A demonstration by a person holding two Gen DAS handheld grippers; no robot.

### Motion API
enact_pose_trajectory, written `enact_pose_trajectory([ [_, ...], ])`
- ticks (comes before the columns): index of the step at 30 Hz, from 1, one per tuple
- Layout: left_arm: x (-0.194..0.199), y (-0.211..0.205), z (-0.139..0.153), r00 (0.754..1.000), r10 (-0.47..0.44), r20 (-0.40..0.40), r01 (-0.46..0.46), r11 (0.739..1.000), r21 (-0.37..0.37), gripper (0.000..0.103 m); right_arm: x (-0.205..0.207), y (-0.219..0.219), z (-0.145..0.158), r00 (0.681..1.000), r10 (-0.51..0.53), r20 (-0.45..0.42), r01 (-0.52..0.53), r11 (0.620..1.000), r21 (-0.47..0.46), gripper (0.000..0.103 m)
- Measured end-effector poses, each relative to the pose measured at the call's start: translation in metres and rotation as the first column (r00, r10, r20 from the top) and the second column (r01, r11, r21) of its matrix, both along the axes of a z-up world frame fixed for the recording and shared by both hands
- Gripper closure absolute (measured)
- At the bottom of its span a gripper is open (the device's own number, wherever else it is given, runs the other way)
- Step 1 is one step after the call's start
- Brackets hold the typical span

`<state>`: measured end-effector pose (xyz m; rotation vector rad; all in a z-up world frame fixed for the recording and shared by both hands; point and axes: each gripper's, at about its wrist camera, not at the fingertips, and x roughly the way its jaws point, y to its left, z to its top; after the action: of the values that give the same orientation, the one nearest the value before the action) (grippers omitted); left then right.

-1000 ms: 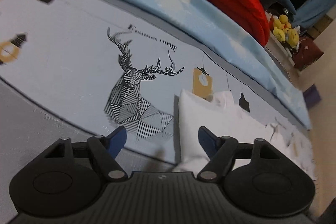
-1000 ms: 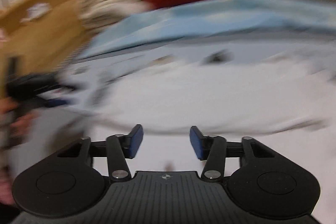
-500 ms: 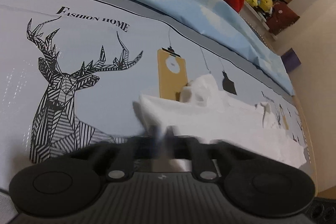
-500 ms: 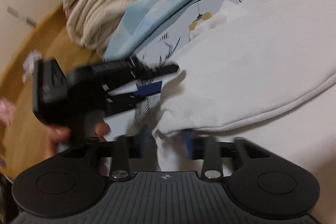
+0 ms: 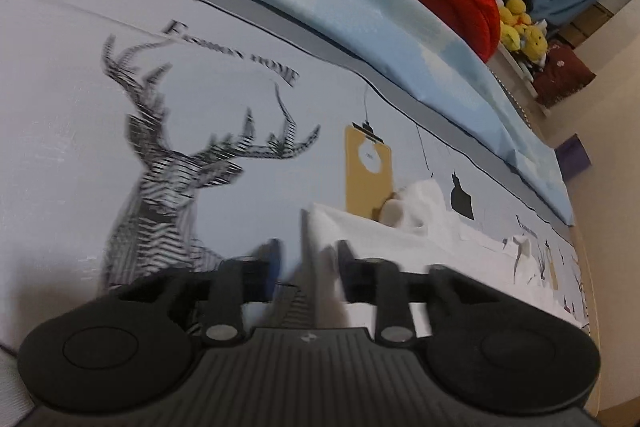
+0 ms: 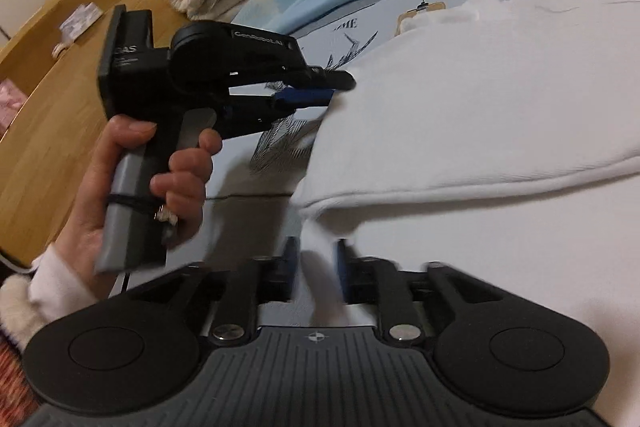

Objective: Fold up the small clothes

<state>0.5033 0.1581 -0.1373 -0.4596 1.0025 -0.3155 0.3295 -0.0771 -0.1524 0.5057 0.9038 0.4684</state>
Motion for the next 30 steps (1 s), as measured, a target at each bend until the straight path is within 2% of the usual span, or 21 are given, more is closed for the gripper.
enact_pose_trajectory([
  [2, -0.007, 0.006, 0.009, 1.000, 0.000, 0.010, 0.000, 0.999, 0.049, 0.047, -0.014, -0.012, 0.020, 0.996, 0.000, 0.094, 0.005, 0.998, -0.056, 0.075],
  [4, -0.015, 0.006, 0.018, 1.000, -0.013, 0.009, 0.012, 0.994, 0.112, 0.040, -0.027, -0.032, 0.039, 0.969, -0.057, 0.240, 0.105, 0.975, -0.194, 0.075],
  [5, -0.019, 0.004, 0.022, 1.000, -0.019, 0.006, 0.018, 0.991, 0.136, 0.035, -0.029, -0.044, 0.044, 0.953, -0.093, 0.289, 0.171, 0.952, -0.255, 0.075],
  [7, -0.030, -0.001, 0.028, 0.999, -0.031, -0.012, 0.032, 0.985, 0.168, 0.026, -0.024, -0.072, 0.046, 0.920, -0.200, 0.337, 0.326, 0.867, -0.378, 0.075],
  [9, -0.043, -0.011, 0.034, 0.999, -0.049, -0.020, 0.052, 0.976, 0.209, 0.017, -0.012, -0.105, 0.038, 0.899, -0.313, 0.306, 0.427, 0.779, -0.459, 0.075],
  [10, -0.050, -0.020, 0.037, 0.998, -0.057, -0.025, 0.061, 0.968, 0.243, 0.015, -0.006, -0.121, 0.031, 0.905, -0.345, 0.248, 0.425, 0.752, -0.504, 0.075],
  [12, -0.069, -0.038, 0.035, 0.997, -0.067, -0.041, 0.076, 0.945, 0.318, 0.012, -0.004, -0.147, 0.015, 0.938, -0.331, 0.102, 0.327, 0.750, -0.575, 0.071],
  [13, -0.079, -0.045, 0.031, 0.996, -0.074, -0.059, 0.090, 0.931, 0.353, 0.012, -0.016, -0.158, 0.020, 0.941, -0.319, 0.112, 0.326, 0.770, -0.548, 0.068],
  [15, -0.100, -0.056, 0.023, 0.991, -0.077, -0.107, 0.114, 0.906, 0.407, 0.012, -0.041, -0.172, 0.032, 0.951, -0.305, 0.051, 0.277, 0.768, -0.577, 0.066],
  [16, -0.113, -0.059, 0.023, 0.991, -0.062, -0.115, 0.106, 0.898, 0.427, 0.012, -0.056, -0.181, 0.039, 0.947, -0.315, 0.059, 0.294, 0.779, -0.554, 0.065],
  [18, -0.138, -0.063, 0.032, 0.995, -0.038, -0.097, 0.078, 0.892, 0.446, 0.012, -0.099, -0.199, 0.060, 0.932, -0.346, 0.111, 0.354, 0.799, -0.486, 0.050],
  [21, -0.189, -0.065, 0.057, 1.000, 0.004, 0.002, -0.005, 0.894, 0.449, 0.010, -0.162, -0.224, 0.089, 0.881, -0.413, 0.229, 0.473, 0.773, -0.422, 0.037],
  [23, -0.224, -0.069, 0.072, 0.997, 0.032, 0.065, -0.057, 0.899, 0.434, 0.000, -0.196, -0.242, 0.104, 0.839, -0.458, 0.293, 0.542, 0.746, -0.387, 0.033],
  [25, -0.255, -0.073, 0.081, 0.989, 0.059, 0.138, -0.113, 0.900, 0.420, 0.000, -0.227, -0.265, 0.112, 0.791, -0.506, 0.342, 0.606, 0.721, -0.336, 0.031],
  [27, -0.272, -0.086, 0.086, 0.982, 0.061, 0.179, -0.135, 0.889, 0.437, 0.000, -0.246, -0.282, 0.111, 0.762, -0.533, 0.367, 0.638, 0.716, -0.285, 0.030],
  [30, -0.282, -0.107, 0.082, 0.980, 0.035, 0.198, -0.128, 0.868, 0.480, 0.000, -0.252, -0.304, 0.099, 0.754, -0.577, 0.315, 0.647, 0.736, -0.200, 0.030],
])
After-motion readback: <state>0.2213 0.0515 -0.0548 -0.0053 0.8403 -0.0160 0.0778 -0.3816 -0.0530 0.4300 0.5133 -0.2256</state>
